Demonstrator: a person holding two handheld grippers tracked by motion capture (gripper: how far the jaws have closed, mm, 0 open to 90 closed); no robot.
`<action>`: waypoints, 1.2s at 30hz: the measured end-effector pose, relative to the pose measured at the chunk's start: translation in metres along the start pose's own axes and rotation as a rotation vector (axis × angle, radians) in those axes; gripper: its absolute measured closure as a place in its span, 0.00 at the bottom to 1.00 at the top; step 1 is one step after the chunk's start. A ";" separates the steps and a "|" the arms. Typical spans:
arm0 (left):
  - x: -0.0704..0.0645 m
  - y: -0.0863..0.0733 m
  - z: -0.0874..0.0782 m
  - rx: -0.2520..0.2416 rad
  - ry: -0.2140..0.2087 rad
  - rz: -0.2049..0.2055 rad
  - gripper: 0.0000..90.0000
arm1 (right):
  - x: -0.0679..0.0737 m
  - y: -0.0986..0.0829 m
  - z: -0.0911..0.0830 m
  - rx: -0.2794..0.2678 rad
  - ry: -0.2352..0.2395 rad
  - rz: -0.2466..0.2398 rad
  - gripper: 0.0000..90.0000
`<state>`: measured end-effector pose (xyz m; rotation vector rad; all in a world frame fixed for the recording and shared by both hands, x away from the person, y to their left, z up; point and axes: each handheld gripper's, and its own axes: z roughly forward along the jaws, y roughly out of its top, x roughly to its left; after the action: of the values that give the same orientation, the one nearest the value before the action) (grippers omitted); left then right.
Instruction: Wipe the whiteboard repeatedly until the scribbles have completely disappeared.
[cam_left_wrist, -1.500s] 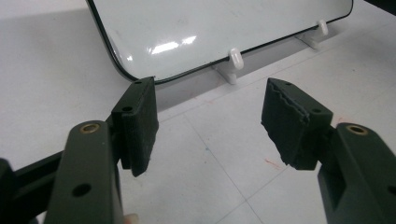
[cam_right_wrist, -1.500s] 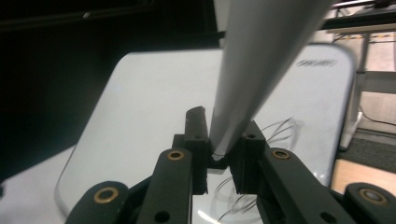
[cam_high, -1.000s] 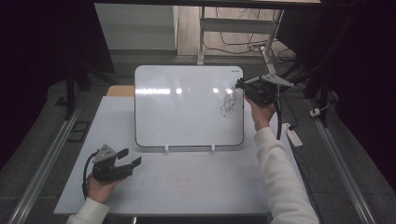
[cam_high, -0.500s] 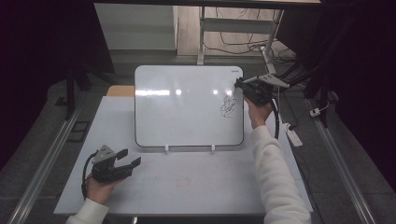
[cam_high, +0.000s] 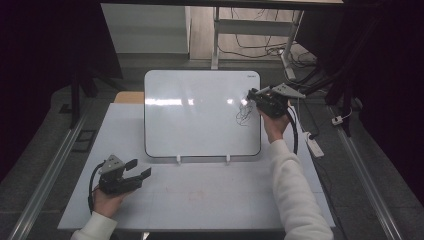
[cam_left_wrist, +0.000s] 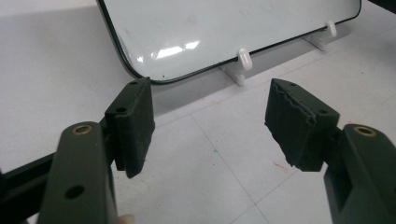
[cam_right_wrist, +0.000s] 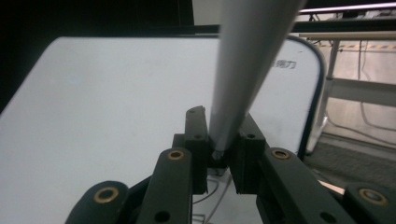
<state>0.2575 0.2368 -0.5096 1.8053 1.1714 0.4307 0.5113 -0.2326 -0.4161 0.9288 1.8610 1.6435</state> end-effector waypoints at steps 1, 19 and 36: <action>0.000 0.000 0.000 0.000 0.000 0.000 0.37 | -0.004 0.001 -0.001 -0.022 -0.025 0.024 0.87; 0.001 0.000 -0.003 -0.020 0.009 -0.005 0.37 | 0.013 0.001 0.006 0.014 -0.013 -0.023 0.87; 0.001 0.000 0.000 -0.018 0.012 -0.001 0.37 | 0.032 -0.015 0.008 0.052 0.063 -0.072 0.87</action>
<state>0.2581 0.2375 -0.5095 1.7888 1.1731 0.4512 0.4942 -0.2040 -0.4292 0.8302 1.9649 1.6053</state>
